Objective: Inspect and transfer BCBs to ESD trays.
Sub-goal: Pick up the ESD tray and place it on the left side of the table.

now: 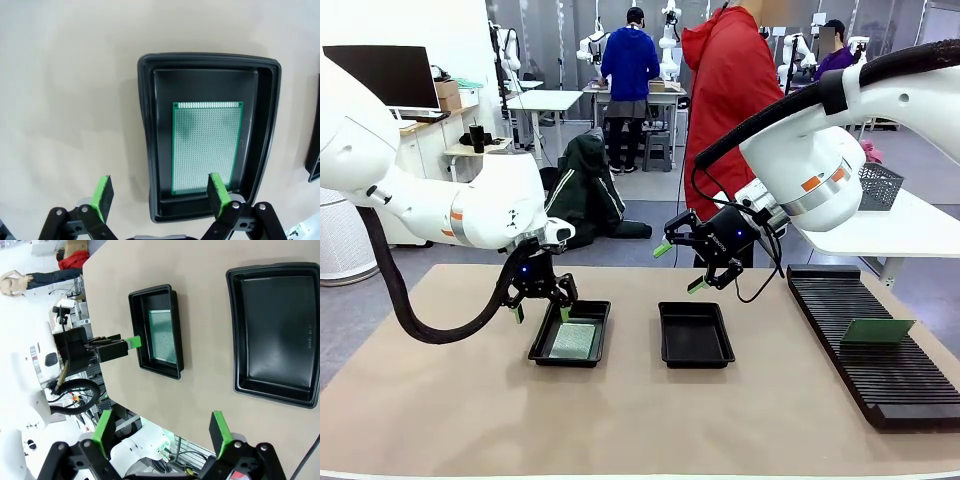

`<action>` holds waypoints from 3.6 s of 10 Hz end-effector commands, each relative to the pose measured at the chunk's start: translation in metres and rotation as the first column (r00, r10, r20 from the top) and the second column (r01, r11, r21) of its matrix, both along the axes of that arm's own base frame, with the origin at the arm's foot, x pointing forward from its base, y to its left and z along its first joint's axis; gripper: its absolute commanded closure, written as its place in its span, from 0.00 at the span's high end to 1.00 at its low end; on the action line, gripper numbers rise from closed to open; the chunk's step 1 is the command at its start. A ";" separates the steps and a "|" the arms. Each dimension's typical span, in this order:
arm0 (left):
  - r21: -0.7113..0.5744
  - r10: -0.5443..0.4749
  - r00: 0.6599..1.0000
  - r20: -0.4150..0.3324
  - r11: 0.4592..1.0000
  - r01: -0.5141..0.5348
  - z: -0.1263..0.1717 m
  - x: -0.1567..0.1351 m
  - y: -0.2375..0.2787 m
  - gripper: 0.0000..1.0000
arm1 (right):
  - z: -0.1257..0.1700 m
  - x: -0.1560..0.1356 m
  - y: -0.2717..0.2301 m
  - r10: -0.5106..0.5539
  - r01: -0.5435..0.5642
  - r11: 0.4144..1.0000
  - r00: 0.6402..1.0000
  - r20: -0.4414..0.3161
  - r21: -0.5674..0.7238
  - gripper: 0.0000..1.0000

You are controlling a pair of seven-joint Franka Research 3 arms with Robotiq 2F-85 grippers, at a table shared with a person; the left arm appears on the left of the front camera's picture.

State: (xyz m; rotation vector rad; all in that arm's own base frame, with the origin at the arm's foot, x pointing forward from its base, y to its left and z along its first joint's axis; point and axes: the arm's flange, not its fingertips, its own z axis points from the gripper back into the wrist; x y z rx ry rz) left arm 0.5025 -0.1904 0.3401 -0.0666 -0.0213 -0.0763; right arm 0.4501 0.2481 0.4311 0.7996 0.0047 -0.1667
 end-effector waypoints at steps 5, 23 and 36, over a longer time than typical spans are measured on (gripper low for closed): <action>0.032 0.024 0.998 0.060 0.999 -0.026 -0.008 0.013 0.004 0.97 | 0.001 0.003 0.002 -0.007 0.007 1.000 1.000 -0.008 -0.010 1.00; 0.012 0.032 0.999 0.032 0.999 -0.033 -0.030 0.024 -0.001 0.41 | 0.001 0.003 0.002 -0.007 0.007 1.000 1.000 -0.008 -0.010 1.00; 0.000 0.017 1.000 0.018 1.000 -0.017 -0.030 0.027 0.004 0.00 | 0.001 0.003 0.002 -0.007 0.007 1.000 1.000 -0.008 -0.010 1.00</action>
